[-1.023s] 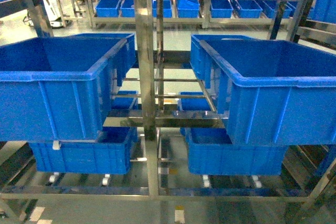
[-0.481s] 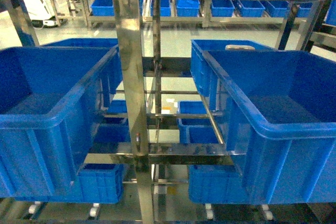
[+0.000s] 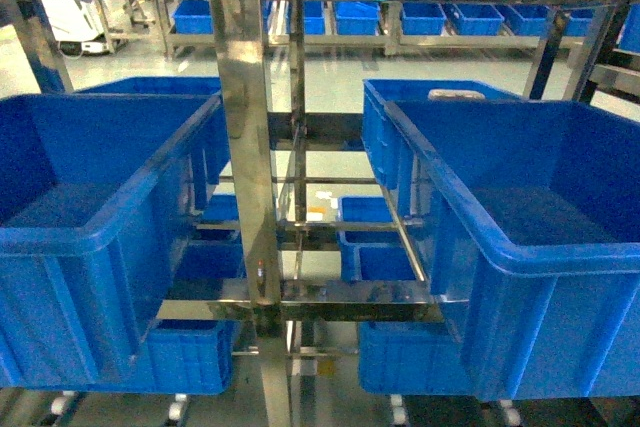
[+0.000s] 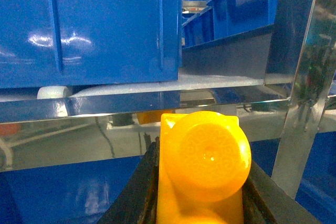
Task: Sort and place red and yellow blocks in left bins
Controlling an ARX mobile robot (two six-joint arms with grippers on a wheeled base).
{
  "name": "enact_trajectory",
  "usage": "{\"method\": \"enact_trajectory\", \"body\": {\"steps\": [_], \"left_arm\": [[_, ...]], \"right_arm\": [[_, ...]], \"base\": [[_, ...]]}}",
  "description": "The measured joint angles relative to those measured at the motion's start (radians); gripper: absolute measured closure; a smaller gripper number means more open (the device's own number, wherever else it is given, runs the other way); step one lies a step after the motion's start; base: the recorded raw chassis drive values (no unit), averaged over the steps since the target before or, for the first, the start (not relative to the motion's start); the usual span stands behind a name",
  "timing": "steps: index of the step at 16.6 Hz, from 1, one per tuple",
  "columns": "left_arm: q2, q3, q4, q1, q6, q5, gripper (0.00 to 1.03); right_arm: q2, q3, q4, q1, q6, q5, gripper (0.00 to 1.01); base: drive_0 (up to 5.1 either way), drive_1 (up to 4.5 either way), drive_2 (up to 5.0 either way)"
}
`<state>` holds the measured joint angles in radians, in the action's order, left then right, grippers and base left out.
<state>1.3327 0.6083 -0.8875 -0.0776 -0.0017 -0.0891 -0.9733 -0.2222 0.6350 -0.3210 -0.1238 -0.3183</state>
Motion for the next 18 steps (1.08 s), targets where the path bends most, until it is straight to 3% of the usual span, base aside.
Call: {"method": "enact_trajectory", "body": {"steps": [9,14,18], "left_arm": [[0.0,-0.051,0.116,0.064,-0.019,0.006,0.75],[0.258,-0.084,0.008,0.177,-0.017,-0.06,0.75],[0.421,0.059,0.014,0.244,-0.018,-0.129,0.75]], "right_arm": [[0.0,0.0,0.0,0.0,0.0,0.0,0.73],[0.0,0.0,0.0,0.0,0.0,0.0,0.73],[0.0,0.0,0.0,0.0,0.0,0.0,0.73]], "base": [[0.0,0.0,0.0],[0.0,0.0,0.0],[0.0,0.0,0.0]]}}
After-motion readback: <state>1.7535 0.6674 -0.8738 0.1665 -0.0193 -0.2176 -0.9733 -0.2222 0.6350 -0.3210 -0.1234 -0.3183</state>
